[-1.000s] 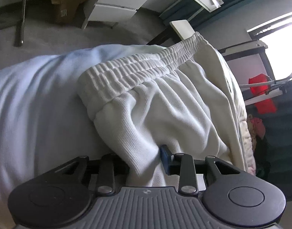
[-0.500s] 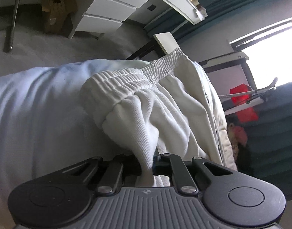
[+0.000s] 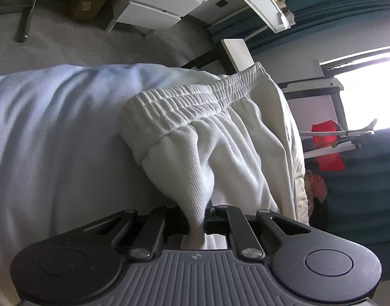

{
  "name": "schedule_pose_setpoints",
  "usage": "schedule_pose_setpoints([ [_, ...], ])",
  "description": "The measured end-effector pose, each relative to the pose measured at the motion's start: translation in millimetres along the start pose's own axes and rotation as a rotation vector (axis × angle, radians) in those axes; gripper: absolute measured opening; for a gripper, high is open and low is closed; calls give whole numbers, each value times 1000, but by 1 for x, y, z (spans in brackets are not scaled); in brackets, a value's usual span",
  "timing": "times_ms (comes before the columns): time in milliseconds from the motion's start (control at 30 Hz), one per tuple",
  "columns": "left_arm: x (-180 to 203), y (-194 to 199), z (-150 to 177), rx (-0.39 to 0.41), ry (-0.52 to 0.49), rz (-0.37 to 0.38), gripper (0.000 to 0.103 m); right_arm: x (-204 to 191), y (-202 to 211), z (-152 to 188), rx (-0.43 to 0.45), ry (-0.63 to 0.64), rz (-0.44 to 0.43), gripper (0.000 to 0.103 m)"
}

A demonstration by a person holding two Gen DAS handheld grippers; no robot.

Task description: Fold clothes

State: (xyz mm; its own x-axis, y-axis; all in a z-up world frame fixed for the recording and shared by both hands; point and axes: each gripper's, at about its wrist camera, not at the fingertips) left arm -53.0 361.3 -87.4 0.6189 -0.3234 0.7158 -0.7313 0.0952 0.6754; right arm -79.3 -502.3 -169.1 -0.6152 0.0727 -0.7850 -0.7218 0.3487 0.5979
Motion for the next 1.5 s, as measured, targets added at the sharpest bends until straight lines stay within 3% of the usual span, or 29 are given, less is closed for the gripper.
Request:
schedule_pose_setpoints([
  [133,-3,-6,-4,-8,15,7,8,-26,-36,-10,-7,97,-6,78],
  [200,0,-7,-6,-7,4,18,8,-34,-50,-19,-7,134,-12,66],
  [233,3,-4,-7,2,-6,31,8,-34,-55,-24,-4,130,-18,52],
  [267,7,-1,-8,10,-16,44,8,-34,-59,-28,-1,127,-23,26],
  [300,11,3,-9,18,-26,57,7,-35,-60,-30,5,132,-17,12],
  [367,18,9,-11,35,-46,84,7,-38,-60,-32,17,141,-1,6],
  [467,29,18,-14,60,-76,123,6,-56,-47,-27,68,231,-11,5],
  [633,50,33,-20,101,-127,185,6,-113,-22,-30,75,311,-125,5],
  [800,121,15,-46,140,-191,179,6,-204,-46,-26,72,425,-209,5],
  [967,199,-54,-77,164,-256,114,6,-293,-99,10,95,563,-242,5],
  [1133,261,-170,-95,194,-285,48,7,-320,-188,57,95,667,-158,5],
  [1300,290,-273,-111,160,-290,-127,8,-347,-277,103,95,769,-71,5],
  [1400,300,-302,-117,128,-294,-191,9,-363,-331,131,94,830,-19,6],
  [1500,309,-310,-119,101,-335,-222,13,-358,-336,129,58,844,-38,8],
])
Point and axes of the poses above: each gripper's, at about its wrist camera, not at the fingertips, and y roughly against the way its jaws point, x to its right, z to its underside
